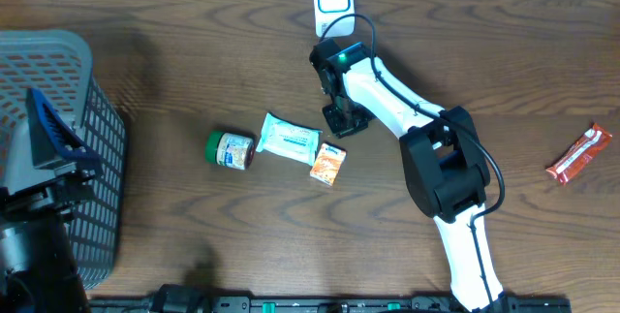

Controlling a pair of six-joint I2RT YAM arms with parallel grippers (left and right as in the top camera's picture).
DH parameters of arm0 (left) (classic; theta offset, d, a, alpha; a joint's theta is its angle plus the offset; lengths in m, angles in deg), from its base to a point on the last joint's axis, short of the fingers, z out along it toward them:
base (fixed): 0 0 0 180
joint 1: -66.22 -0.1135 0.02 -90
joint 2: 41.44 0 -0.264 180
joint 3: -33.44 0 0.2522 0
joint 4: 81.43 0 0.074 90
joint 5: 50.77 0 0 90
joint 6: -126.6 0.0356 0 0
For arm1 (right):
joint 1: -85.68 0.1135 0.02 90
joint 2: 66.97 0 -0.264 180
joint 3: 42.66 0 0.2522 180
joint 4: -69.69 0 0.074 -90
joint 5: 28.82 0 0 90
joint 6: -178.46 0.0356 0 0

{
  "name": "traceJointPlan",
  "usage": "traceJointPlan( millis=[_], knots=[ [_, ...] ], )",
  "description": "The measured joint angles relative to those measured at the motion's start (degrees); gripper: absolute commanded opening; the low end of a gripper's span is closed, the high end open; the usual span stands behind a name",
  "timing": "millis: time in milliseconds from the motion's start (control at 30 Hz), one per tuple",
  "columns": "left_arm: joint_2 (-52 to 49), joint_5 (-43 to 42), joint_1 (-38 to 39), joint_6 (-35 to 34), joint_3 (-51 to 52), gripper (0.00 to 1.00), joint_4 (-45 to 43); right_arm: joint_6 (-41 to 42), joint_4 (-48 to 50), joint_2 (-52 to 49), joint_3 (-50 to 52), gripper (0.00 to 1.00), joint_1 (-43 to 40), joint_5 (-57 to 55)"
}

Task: Scan the item barcode
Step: 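Reach the right gripper over to the Kleenex pack, then close the right gripper on the Kleenex pack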

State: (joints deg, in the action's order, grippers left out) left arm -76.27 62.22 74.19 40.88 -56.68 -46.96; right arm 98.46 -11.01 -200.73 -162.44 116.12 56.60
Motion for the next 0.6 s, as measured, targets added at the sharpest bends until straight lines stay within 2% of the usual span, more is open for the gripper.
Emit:
traceJointPlan(
  millis=[200,433,600],
  knots=[
    [0.00,0.00,0.00,0.00,0.00,0.84,-0.04,0.26,-0.96,0.00,0.00,0.01,0.39,3.69],
    [0.00,0.00,0.00,0.00,0.00,0.84,-0.02,0.52,-8.76,-0.39,0.04,0.01,2.19,11.39],
    [0.00,0.00,0.00,0.00,0.00,0.84,-0.02,6.97,-18.23,-0.44,0.09,0.01,2.95,13.90]
  ],
)
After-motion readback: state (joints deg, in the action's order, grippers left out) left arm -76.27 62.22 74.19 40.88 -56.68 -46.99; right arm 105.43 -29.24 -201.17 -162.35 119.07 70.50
